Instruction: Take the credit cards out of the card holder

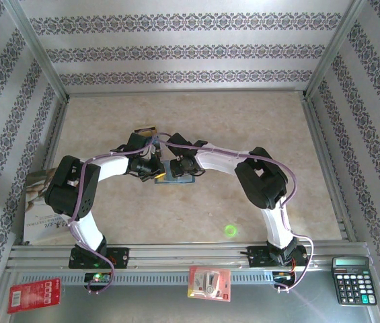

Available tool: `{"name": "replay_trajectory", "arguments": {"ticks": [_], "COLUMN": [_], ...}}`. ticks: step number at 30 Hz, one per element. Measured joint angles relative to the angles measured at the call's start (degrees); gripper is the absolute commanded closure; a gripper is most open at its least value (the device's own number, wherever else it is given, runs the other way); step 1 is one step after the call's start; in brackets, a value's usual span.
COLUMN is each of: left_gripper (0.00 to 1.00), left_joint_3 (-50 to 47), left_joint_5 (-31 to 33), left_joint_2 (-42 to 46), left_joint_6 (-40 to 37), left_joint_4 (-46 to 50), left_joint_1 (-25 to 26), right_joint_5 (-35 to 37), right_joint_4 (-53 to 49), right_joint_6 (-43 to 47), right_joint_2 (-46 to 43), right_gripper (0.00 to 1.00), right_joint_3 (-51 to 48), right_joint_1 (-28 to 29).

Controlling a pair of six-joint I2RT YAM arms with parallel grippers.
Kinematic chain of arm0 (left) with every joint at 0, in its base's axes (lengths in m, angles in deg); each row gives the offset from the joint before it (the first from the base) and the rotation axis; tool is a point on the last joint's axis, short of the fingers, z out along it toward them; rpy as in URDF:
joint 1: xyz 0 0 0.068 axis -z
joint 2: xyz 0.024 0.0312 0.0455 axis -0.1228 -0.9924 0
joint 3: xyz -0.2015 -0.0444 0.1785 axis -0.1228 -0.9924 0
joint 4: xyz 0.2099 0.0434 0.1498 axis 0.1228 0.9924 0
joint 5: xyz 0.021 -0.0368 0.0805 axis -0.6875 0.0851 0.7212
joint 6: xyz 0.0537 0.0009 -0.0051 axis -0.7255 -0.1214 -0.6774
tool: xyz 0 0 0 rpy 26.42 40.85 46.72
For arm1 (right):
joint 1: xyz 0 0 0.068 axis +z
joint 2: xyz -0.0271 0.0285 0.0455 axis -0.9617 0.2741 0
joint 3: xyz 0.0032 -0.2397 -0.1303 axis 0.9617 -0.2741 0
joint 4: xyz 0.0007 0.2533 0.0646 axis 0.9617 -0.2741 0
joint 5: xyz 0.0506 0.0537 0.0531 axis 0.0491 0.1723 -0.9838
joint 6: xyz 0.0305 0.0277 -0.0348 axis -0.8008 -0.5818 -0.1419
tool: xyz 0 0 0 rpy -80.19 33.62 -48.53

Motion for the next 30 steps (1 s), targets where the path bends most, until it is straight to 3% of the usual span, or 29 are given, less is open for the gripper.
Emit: {"name": "replay_trajectory", "arguments": {"ticks": [14, 17, 21, 30], "left_gripper": [0.99, 0.83, 0.69, 0.55], "left_joint_3": [0.9, 1.1, 1.1, 0.6], "left_joint_5": [3.9, 3.4, 1.3, -3.0], "left_joint_2": [5.1, 5.3, 5.4, 5.4], "left_joint_6": [-4.4, -4.5, -1.7, 6.8], "left_joint_4": [7.4, 7.6, 5.7, -6.3], "left_joint_1": [0.0, 0.1, 1.1, 3.8], "right_joint_5": [-8.5, -9.2, -9.4, -9.4], "right_joint_4": [11.5, 14.8, 18.2, 22.0], "right_joint_6": [-2.8, -3.9, -5.3, -7.8], "right_joint_2": [-12.8, -16.4, -20.1, -24.3], "right_gripper": [0.49, 0.49, 0.48, 0.48], "right_joint_3": [-14.6, -17.8, -20.6, -25.2], "right_joint_1": [-3.6, -4.5, -6.4, -10.6]}}
